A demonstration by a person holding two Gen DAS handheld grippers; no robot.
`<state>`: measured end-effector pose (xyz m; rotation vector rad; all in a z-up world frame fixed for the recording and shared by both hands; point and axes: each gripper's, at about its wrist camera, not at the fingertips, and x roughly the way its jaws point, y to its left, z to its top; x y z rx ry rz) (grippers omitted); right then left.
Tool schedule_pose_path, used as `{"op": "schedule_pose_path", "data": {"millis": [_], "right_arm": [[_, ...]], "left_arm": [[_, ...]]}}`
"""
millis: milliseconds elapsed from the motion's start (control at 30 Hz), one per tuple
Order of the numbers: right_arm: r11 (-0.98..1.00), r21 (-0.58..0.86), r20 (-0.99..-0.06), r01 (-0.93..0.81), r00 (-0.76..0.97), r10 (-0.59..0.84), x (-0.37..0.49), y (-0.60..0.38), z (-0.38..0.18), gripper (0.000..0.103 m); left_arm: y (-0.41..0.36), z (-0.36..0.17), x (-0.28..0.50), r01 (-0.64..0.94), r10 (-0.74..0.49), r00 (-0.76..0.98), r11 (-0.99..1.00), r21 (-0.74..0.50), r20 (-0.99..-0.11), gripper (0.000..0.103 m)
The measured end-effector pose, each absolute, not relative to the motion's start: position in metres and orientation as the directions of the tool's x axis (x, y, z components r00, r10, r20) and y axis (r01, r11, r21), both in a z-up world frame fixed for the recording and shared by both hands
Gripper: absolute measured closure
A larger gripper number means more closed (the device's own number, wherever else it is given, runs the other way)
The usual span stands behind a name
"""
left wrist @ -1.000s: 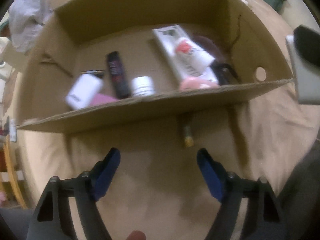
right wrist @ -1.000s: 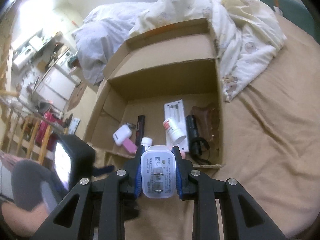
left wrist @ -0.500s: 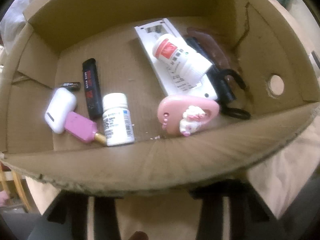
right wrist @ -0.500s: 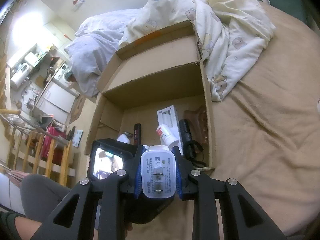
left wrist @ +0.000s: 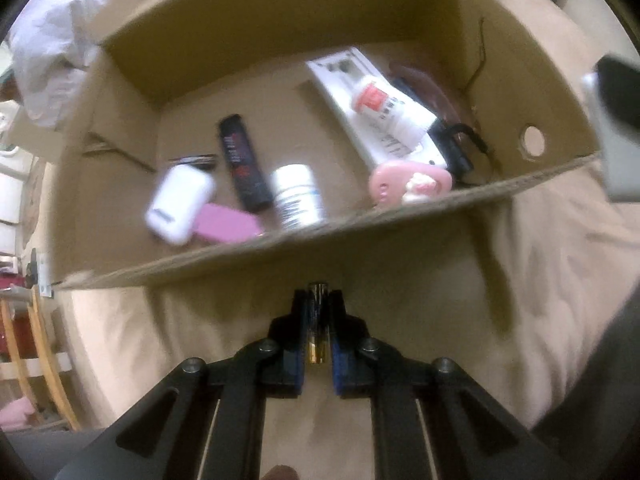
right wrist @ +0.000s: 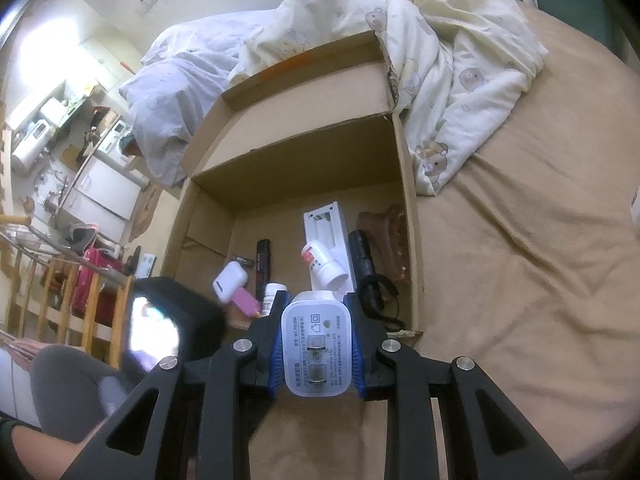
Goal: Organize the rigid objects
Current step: 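Grasp the white plug charger with the right tool while the left tool grasps the AA battery, then carry the battery and charger into the box and open both tools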
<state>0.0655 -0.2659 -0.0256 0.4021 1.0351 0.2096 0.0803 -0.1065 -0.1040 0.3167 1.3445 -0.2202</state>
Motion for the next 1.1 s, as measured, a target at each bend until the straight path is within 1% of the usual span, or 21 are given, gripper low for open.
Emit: {"op": "schedule_pose_path", "data": {"millis": [133, 300, 367, 600, 800, 900, 967, 1100], "right_arm": [[0.912, 0.409, -0.795, 0.012, 0.496, 0.35, 0.065, -0.263, -0.025, 0.075], [0.913, 0.408, -0.793, -0.003, 0.495, 0.356, 0.068, -0.26, -0.024, 0.075], [0.917, 0.399, -0.792, -0.015, 0.498, 0.353, 0.07, -0.258, -0.023, 0.075], [0.926, 0.372, -0.773, -0.057, 0.533, 0.344, 0.092, -0.25, -0.017, 0.075], [0.93, 0.361, -0.784, -0.071, 0.517, 0.343, 0.118, -0.241, -0.025, 0.075], [0.927, 0.367, -0.799, -0.078, 0.484, 0.357, 0.127, -0.234, -0.035, 0.075], [0.928, 0.362, -0.815, -0.085, 0.455, 0.359, 0.129, -0.228, -0.043, 0.075], [0.934, 0.347, -0.841, -0.086, 0.411, 0.351, 0.13, -0.222, -0.055, 0.075]], "left_arm": [[-0.073, -0.079, 0.081, 0.267, 0.003, 0.238, 0.961, 0.069, -0.971, 0.094], [-0.05, -0.039, 0.081, 0.25, -0.031, 0.326, 0.967, 0.054, -0.945, 0.094], [-0.051, -0.026, 0.076, 0.243, -0.037, 0.357, 0.968, 0.054, -0.934, 0.094], [-0.062, -0.009, 0.117, 0.233, -0.045, 0.404, 0.971, 0.055, -0.914, 0.094], [-0.081, -0.023, 0.142, 0.255, -0.034, 0.409, 0.964, 0.079, -0.912, 0.094], [-0.085, -0.045, 0.15, 0.276, -0.039, 0.377, 0.958, 0.073, -0.925, 0.094], [-0.084, -0.056, 0.152, 0.269, -0.026, 0.362, 0.96, 0.078, -0.932, 0.094], [-0.081, -0.074, 0.156, 0.246, -0.034, 0.306, 0.968, 0.045, -0.952, 0.094]]}}
